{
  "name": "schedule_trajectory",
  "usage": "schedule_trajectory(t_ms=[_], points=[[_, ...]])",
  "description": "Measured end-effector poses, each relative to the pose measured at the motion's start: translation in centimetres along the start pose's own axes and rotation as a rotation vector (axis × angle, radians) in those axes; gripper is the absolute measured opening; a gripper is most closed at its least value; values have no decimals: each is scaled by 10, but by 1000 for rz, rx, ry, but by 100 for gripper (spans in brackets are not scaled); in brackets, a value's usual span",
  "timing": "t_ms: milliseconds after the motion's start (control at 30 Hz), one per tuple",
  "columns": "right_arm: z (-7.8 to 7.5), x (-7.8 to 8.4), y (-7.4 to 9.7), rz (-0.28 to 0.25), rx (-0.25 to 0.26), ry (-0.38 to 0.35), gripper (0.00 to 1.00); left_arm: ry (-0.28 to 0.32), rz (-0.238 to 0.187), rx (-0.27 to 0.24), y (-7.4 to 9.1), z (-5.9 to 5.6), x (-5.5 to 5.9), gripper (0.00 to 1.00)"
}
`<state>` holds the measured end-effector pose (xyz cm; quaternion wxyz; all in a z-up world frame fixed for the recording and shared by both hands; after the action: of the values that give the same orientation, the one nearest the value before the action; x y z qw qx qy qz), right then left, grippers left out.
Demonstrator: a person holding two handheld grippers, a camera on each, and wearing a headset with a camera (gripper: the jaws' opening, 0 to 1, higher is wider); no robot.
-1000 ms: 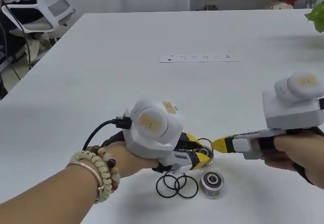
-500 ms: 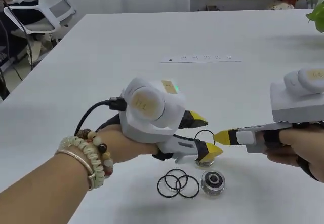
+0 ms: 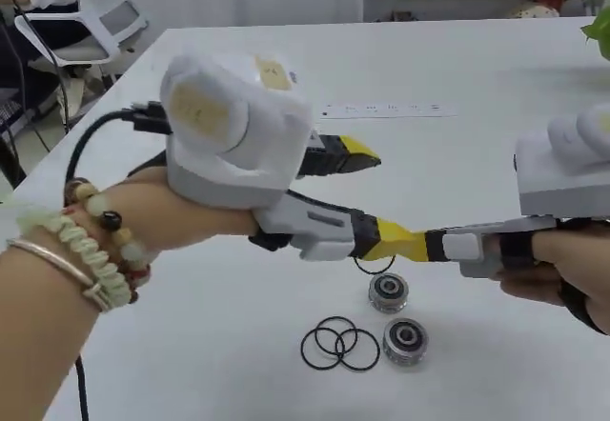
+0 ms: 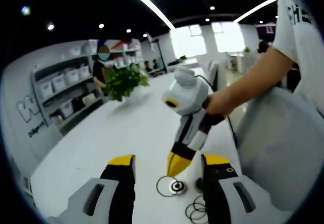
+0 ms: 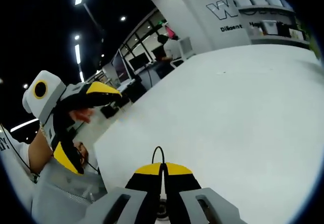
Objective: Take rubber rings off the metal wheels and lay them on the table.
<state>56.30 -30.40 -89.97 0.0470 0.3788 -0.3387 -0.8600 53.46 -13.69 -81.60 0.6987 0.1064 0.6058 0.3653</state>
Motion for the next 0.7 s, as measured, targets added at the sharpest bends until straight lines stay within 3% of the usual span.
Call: schedule_trajectory(t_ms=[167,400,567,700], points=[[5,0,-2,11,-20,14,0,-16,-11,-20,27,-5,0,63],[12,2,-6,33,-50,26,0,31,-46,-68,62,-10,11,67],[16,5,-11,65,-68,37,0,98,-11,-149,84,-13,36,68],[19,11,-18,110,-85,45,0,168,16,-191,93,-20,57,70]])
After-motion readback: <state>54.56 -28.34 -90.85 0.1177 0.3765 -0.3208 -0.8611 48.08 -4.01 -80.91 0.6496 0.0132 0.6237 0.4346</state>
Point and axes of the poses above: the centre of the closed fingertips' face, and the gripper's own axes: y roughly backward along the fingers, z roughly to its left, x roughly out of its underside, the point moved 10 cm from there along y, roughly backward along the fingers, and after that the axes turned 13 degrees about z, right-handed, at the moved point
